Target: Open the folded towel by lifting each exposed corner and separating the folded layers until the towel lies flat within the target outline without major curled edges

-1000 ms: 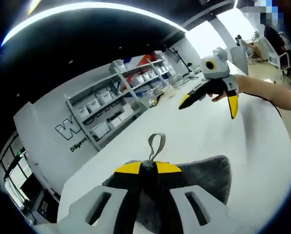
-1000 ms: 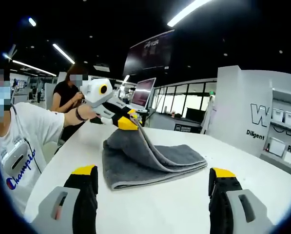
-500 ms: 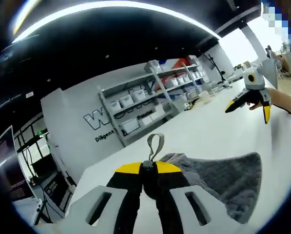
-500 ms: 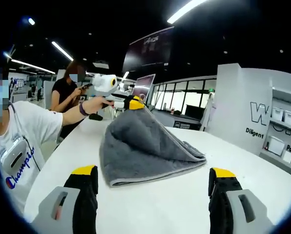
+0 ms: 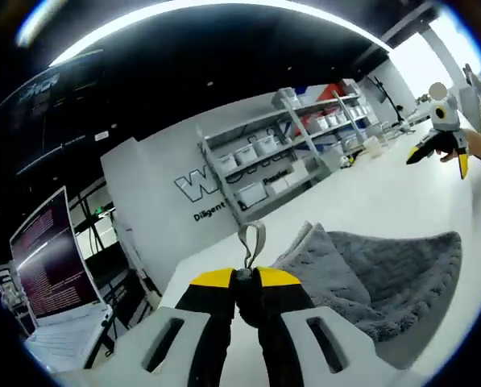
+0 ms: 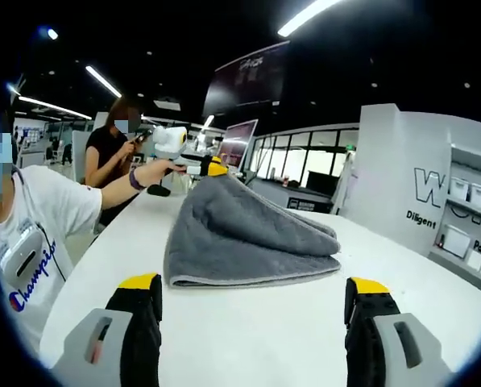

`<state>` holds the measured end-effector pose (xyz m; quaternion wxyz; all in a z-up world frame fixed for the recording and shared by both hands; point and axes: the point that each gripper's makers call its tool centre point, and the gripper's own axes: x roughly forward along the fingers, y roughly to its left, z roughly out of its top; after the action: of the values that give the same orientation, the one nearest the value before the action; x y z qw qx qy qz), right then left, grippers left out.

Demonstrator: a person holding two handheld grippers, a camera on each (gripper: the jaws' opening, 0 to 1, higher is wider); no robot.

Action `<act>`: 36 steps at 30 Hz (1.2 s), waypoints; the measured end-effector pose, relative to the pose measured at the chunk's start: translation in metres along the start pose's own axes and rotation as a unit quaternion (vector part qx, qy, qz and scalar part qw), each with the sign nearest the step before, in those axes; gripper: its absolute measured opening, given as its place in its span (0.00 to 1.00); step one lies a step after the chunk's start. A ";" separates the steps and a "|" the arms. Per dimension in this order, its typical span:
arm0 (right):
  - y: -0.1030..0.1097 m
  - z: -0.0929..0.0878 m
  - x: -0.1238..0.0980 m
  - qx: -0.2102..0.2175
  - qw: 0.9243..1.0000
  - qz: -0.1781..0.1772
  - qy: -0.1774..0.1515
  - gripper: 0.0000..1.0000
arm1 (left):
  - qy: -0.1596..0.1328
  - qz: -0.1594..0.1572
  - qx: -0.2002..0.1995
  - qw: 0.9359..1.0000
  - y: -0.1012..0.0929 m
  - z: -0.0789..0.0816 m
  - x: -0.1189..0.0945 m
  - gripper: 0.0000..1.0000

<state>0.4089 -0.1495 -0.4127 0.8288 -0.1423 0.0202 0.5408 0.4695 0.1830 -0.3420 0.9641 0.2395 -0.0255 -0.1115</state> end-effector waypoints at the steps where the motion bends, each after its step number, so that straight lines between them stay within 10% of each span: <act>1: 0.000 0.000 0.000 0.000 1.000 0.000 0.001 0.96 | 0.008 0.004 0.006 1.000 0.003 -0.005 -0.002 0.09; 14: -0.002 -0.005 0.001 0.002 1.000 -0.003 0.010 0.96 | 0.087 0.037 0.083 0.992 0.025 -0.065 -0.029 0.09; 36: 0.000 -0.019 0.005 0.004 0.999 0.001 0.036 0.96 | 0.179 0.005 0.064 0.982 0.015 -0.147 -0.076 0.10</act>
<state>0.4137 -0.1497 -0.4315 0.8277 -0.1582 0.0520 0.5359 0.4138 0.2800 -0.4646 0.9362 0.3168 0.1396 -0.0600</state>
